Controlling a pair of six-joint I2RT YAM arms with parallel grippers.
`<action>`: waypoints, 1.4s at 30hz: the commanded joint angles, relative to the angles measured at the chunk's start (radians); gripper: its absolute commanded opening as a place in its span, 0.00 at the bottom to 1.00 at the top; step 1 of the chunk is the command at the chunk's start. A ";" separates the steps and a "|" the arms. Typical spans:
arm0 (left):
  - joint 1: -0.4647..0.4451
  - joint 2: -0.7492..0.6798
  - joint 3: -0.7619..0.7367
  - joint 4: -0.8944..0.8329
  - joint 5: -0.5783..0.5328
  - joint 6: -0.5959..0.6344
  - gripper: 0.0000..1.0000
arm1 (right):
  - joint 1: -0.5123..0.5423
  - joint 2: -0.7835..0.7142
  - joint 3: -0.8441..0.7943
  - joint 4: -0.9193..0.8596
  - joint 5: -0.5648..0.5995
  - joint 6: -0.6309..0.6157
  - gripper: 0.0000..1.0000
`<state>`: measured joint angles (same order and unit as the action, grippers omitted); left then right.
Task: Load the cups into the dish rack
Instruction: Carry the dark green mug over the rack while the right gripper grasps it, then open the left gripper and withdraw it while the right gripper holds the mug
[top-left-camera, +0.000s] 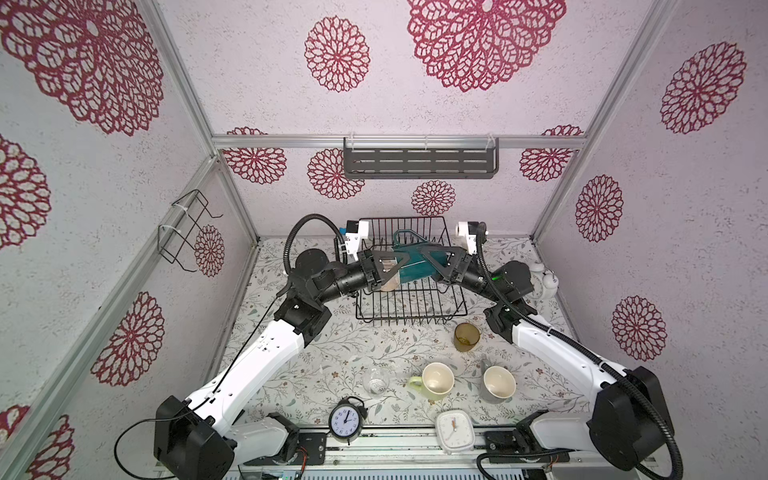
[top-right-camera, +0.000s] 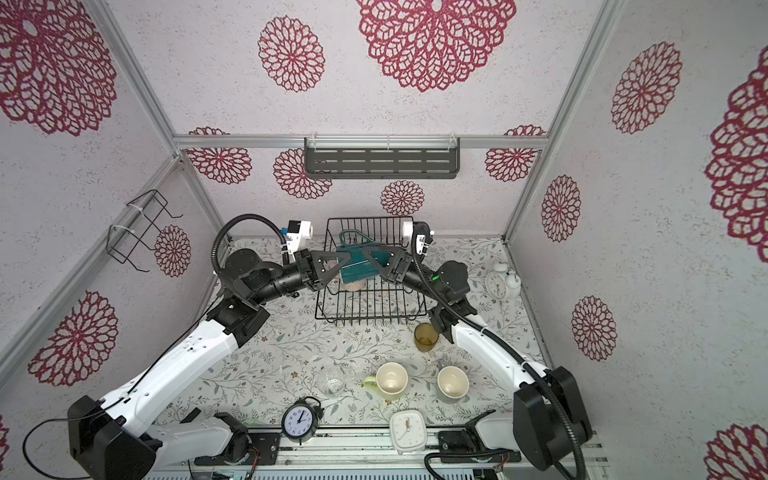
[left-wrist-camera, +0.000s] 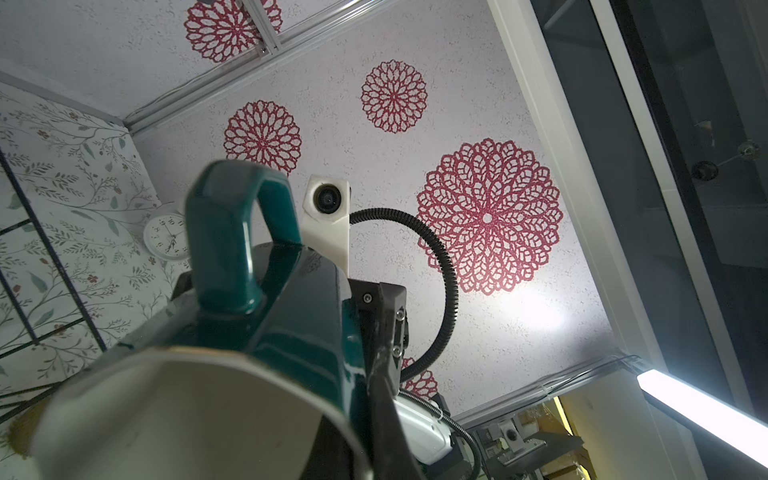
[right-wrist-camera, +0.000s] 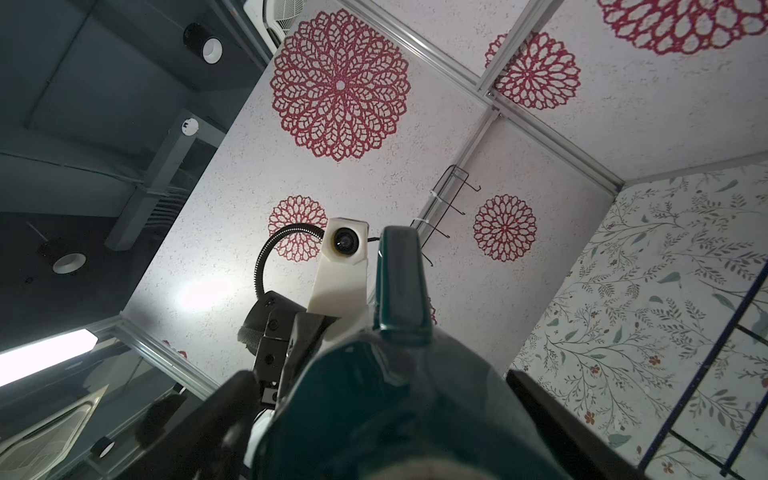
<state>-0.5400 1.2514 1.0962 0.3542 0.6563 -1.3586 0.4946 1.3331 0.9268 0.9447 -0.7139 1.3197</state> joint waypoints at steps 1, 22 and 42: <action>-0.012 0.005 0.000 0.114 0.012 -0.026 0.00 | 0.017 -0.015 0.001 0.142 -0.045 0.017 0.96; 0.011 0.008 -0.036 0.075 -0.014 -0.008 0.13 | 0.019 -0.009 -0.040 0.065 -0.011 -0.077 0.66; 0.132 -0.038 -0.136 -0.128 -0.065 0.080 0.64 | -0.005 0.026 0.043 -0.402 0.185 -0.534 0.48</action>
<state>-0.4286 1.2491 0.9615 0.2611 0.6079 -1.3186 0.5014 1.3628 0.9005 0.5495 -0.5888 0.9173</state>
